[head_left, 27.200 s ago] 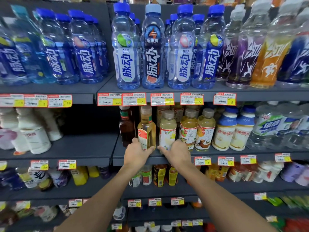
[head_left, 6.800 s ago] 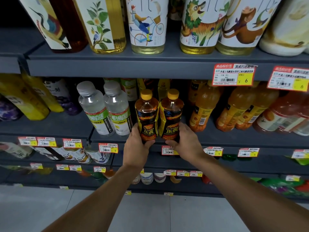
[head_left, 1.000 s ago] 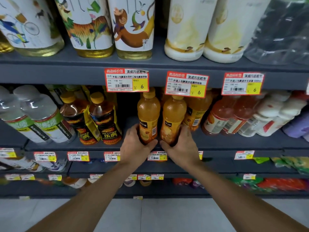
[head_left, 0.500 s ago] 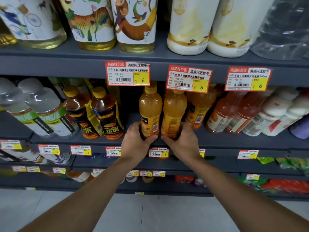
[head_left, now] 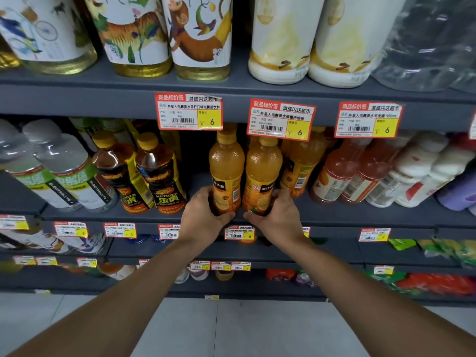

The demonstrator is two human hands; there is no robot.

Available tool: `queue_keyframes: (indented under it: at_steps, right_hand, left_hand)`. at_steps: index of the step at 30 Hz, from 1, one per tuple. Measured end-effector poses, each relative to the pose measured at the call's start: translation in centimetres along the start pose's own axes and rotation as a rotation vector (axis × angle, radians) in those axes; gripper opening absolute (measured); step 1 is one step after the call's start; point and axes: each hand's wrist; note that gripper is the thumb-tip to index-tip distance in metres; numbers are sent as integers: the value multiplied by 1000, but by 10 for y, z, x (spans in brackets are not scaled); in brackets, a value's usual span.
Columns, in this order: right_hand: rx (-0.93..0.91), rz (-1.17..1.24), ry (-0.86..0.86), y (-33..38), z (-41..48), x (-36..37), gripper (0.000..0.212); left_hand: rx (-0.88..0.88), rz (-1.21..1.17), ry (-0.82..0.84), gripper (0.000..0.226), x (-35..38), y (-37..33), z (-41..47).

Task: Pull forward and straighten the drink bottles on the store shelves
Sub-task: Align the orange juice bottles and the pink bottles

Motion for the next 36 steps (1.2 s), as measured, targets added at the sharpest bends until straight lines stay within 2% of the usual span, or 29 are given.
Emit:
queue_keyframes:
  at_steps: [3, 7, 10, 16, 23, 36]
  right_hand:
    - [-126, -82, 51, -2, -1, -6, 90]
    - [-232, -95, 150, -6, 6, -19, 82]
    - [-240, -104, 173, -6, 13, -21, 72]
    - [-222, -102, 103, -9, 14, -12, 70]
    - [-278, -141, 126, -12, 17, -16, 74]
    - [-275, -78, 75, -15, 10, -14, 69]
  left_hand:
    - [8, 97, -24, 76, 0, 2, 2]
    - [96, 127, 84, 76, -7, 7, 11]
    - [87, 65, 119, 70, -9, 9, 14]
    - [76, 93, 12, 70, -1, 8, 5]
    - [123, 181, 126, 75, -8, 12, 16]
    - [151, 210, 122, 77, -6, 17, 14]
Point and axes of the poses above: each hand's wrist, its own z-axis towards the middle knuckle, its own x-axis out of the palm, y = z × x, and after that the axes turned 5 degrees about -z, right-handed
